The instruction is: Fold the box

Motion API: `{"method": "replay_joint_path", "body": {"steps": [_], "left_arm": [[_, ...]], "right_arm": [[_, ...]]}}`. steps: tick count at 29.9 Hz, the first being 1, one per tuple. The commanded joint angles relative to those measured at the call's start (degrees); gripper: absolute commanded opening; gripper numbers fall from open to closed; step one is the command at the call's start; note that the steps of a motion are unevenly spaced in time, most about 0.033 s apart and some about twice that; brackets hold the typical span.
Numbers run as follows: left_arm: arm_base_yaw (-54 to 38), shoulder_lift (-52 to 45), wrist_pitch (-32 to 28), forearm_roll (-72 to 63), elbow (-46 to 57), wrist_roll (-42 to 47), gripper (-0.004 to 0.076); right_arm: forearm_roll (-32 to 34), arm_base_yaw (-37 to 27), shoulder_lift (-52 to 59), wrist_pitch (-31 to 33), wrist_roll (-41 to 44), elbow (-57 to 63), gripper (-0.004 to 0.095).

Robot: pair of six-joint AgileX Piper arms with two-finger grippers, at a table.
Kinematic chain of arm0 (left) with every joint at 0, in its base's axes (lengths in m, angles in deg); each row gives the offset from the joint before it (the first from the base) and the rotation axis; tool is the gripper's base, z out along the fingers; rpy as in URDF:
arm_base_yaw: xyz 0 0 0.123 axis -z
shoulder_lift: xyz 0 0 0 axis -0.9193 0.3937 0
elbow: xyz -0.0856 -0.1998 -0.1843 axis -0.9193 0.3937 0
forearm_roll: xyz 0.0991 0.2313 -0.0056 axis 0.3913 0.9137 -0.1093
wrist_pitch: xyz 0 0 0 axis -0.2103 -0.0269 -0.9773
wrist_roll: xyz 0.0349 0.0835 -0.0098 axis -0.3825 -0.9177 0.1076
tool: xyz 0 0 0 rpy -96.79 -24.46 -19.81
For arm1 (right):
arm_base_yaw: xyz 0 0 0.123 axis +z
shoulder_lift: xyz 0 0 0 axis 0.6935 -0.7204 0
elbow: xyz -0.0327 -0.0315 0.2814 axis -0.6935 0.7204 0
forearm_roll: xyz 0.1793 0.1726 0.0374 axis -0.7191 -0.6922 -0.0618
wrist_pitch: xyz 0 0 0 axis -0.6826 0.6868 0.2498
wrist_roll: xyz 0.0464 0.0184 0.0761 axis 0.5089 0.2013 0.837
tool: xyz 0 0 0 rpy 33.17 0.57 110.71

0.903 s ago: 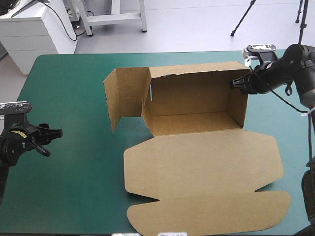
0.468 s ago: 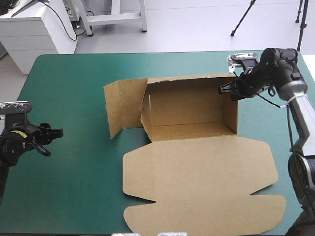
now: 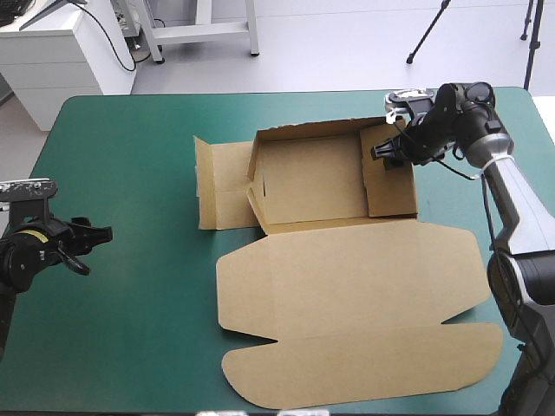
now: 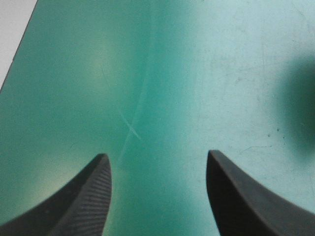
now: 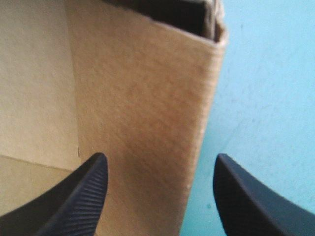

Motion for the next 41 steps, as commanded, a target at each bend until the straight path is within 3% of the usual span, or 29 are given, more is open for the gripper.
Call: {"method": "replay_joint_path", "body": {"steps": [1,7,13,20,28,35,41], "left_arm": [[0.2,-0.89,-2.74,-1.13,-1.59,-0.76,0.0409],[0.2,-0.89,-2.74,-1.13,-1.59,-0.85,0.0409],[0.2,-0.89,-2.74,-1.13,-1.59,-0.85,0.0409],[0.2,-0.89,-2.81,-1.13,-1.59,-1.14,0.0407],[0.2,-0.89,-3.99,-2.26,-1.59,-1.28,0.0405],[0.2,-0.89,-3.99,-2.88,-1.59,-1.28,0.0404],[0.2,-0.89,-3.77,-3.96,-1.59,-2.24,0.0401]], "right_arm": [[-0.12,-0.01,3.32,-4.28,-0.91,-4.15,0.0674],[-0.02,-0.01,3.32,-4.68,-0.91,-7.64,0.0686],[0.81,-0.01,3.44,5.69,0.81,-14.34,0.0685],[1.9,0.44,9.1,5.63,1.45,-14.65,0.0684],[10.37,6.97,14.9,5.63,6.29,-12.09,0.0684],[14.77,8.53,8.86,5.63,7.84,-11.97,0.0685],[14.6,8.42,1.85,4.35,8.26,-11.97,0.0686]]}}
